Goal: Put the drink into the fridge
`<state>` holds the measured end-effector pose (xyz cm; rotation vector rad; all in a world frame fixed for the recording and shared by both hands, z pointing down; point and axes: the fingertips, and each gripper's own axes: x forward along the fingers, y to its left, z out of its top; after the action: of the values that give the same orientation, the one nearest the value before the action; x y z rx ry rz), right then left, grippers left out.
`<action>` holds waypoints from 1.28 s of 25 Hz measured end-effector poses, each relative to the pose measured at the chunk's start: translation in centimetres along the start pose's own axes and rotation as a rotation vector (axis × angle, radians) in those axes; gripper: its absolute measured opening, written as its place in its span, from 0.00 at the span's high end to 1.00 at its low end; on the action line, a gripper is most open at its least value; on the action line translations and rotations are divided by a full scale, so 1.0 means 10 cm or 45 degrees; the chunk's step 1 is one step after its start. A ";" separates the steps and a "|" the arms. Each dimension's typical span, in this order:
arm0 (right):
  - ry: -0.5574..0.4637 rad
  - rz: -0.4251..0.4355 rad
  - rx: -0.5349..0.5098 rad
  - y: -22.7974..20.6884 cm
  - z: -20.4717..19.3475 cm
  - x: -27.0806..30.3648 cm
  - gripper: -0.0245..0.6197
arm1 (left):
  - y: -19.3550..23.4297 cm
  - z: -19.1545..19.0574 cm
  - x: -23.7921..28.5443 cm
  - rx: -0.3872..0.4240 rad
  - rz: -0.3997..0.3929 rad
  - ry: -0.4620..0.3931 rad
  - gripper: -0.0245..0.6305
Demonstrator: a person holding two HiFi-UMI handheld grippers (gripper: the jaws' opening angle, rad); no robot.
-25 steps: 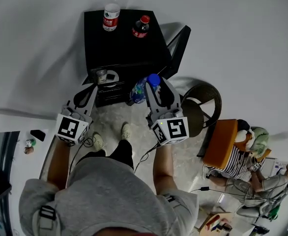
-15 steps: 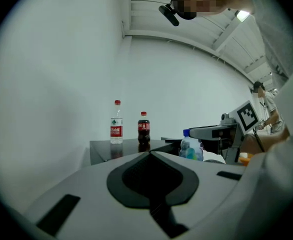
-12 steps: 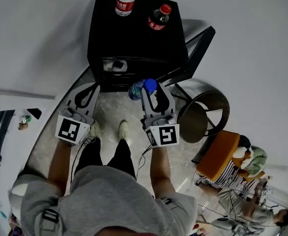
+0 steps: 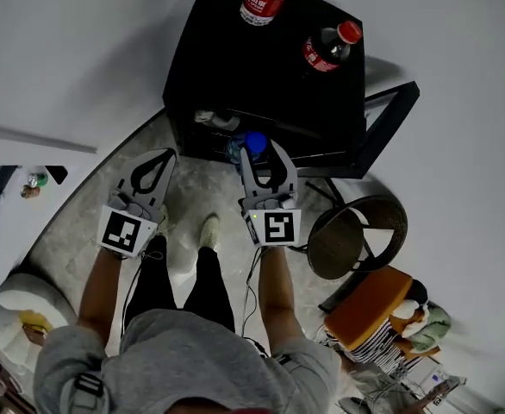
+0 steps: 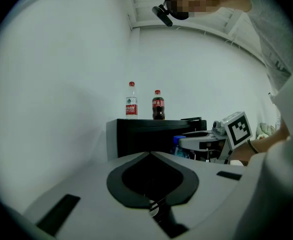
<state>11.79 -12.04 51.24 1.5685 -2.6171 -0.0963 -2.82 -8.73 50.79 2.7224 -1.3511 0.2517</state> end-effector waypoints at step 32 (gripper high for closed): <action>-0.013 0.087 0.023 -0.14 -1.17 1.18 0.67 | 0.53 -0.77 0.24 -0.009 0.203 0.021 0.96</action>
<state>8.79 -23.20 63.20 1.4863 -2.6839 -0.0760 -6.48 -12.60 58.89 2.6032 -1.5634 0.2803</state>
